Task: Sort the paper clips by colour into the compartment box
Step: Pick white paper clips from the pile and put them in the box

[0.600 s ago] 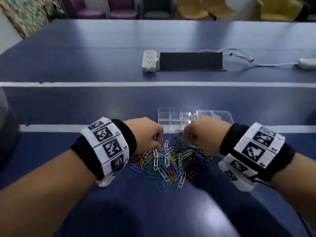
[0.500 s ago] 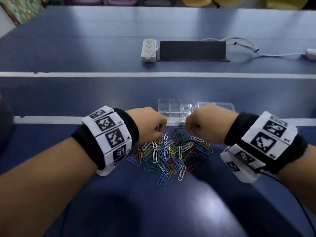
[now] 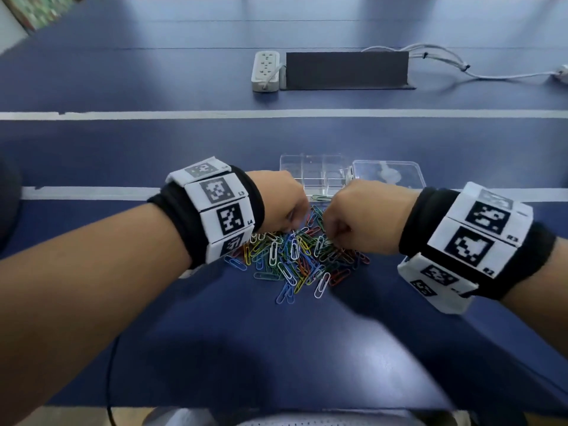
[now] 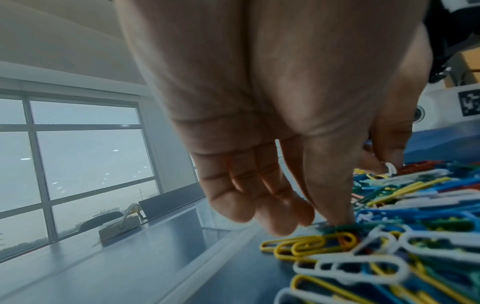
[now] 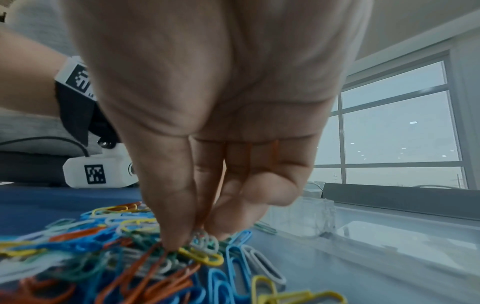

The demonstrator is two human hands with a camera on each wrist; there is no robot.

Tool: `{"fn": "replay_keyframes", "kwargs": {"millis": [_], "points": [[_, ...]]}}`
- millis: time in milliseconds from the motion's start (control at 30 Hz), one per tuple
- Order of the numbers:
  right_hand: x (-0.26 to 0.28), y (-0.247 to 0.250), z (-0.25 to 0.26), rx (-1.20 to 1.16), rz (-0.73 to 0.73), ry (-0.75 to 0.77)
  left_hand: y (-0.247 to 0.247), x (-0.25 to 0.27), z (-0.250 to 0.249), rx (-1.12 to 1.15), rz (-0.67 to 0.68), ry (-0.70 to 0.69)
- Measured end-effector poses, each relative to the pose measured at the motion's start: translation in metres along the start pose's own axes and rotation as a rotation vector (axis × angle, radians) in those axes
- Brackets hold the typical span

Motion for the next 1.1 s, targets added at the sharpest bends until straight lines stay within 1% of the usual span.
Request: {"fn": "replay_keyframes", "kwargs": {"millis": [133,300,433,600,733,833,933,1000,1100], "points": [[0.008,0.007,-0.001,-0.017,-0.073,-0.041,-0.005,0.005,0.004,0.013,-0.045,0.013],[0.011,0.009,-0.007,-0.181,-0.050,-0.091,-0.005,0.012,0.006,0.015,-0.100,0.013],[0.009,0.008,-0.018,-0.257,-0.094,-0.145,-0.001,0.016,0.008,0.070,-0.109,0.042],[0.002,0.003,-0.026,-0.578,-0.010,-0.198,-0.002,0.013,0.010,0.087,-0.084,0.046],[-0.002,-0.002,-0.030,-0.718,0.026,-0.227,-0.003,0.013,0.011,0.052,-0.020,0.007],[0.000,-0.004,-0.035,-0.764,0.082,-0.249,-0.001,0.015,0.010,0.053,-0.019,-0.040],[0.002,-0.005,-0.040,-0.810,0.105,-0.257,0.008,0.020,0.009,0.155,-0.088,-0.056],[0.002,-0.006,-0.043,-0.874,0.087,-0.283,0.013,0.022,0.009,0.245,-0.124,-0.052],[0.001,-0.006,-0.047,-0.933,0.050,-0.382,0.014,0.022,0.012,0.396,-0.099,-0.060]]}}
Point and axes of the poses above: each hand's wrist, its own x-axis away from the middle knuckle, its own y-axis out of the back of the hand, z = x × y, the point moved 2 cm from there along -x, towards the middle knuckle, and after that the axes turned 12 degrees about x, right-handed, at the moved point
